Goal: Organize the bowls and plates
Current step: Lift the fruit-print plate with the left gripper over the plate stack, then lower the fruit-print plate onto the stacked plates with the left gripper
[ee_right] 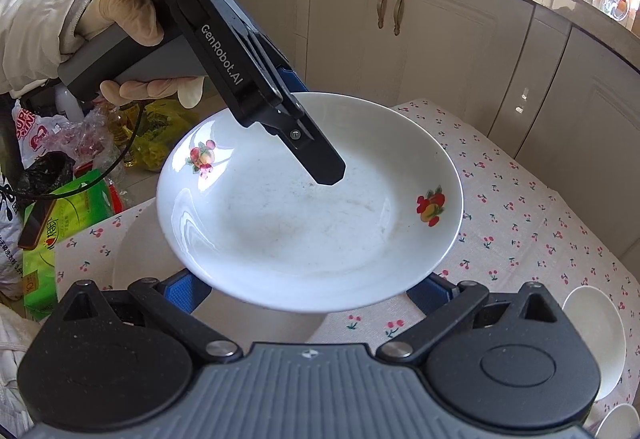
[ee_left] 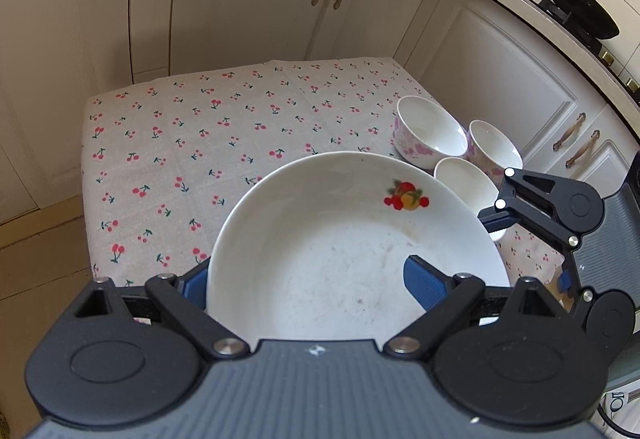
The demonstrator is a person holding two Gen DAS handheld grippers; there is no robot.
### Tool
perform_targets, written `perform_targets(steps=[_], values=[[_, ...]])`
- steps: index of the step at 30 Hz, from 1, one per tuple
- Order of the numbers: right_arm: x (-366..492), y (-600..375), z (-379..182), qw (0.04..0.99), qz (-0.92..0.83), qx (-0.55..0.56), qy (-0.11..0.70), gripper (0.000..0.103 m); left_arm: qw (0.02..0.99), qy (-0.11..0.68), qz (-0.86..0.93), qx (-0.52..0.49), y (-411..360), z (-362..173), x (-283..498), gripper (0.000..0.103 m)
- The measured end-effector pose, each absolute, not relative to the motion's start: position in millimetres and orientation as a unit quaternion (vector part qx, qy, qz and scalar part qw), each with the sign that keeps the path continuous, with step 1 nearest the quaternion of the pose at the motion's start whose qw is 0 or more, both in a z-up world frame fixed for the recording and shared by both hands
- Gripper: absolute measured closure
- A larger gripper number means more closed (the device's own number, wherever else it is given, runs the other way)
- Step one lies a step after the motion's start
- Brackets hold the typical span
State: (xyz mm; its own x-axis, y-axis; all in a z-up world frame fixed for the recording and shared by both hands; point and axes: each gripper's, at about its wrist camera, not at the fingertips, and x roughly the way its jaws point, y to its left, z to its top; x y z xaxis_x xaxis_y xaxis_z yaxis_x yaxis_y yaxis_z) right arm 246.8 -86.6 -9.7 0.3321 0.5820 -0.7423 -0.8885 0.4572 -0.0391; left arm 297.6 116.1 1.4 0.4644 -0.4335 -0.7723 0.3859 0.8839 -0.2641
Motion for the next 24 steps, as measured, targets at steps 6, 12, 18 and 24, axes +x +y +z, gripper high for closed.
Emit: perform_targets(steps=[6, 12, 18, 24], values=[[220.8, -86.6, -12.0, 0.784, 0.469, -0.223, 0.341, 0.0, 0.856, 0.457, -0.241, -0.035, 114.7, -2.8, 269.1, 0.009], [198.1, -90.8, -18.4, 0.784, 0.467, -0.216, 0.346, 0.0, 0.853, 0.458, -0.247, -0.042, 111.2, -10.3, 248.7, 0.009], [185.7, -93.2, -28.5, 0.783, 0.464, -0.209, 0.358, 0.0, 0.848, 0.467, -0.247, -0.044, 106.1, -23.5, 239.3, 0.009], [178.9, -94.6, -37.2, 0.781, 0.462, -0.203, 0.369, 0.0, 0.842, 0.475, -0.25, -0.047, 103.1, -33.4, 235.8, 0.009]])
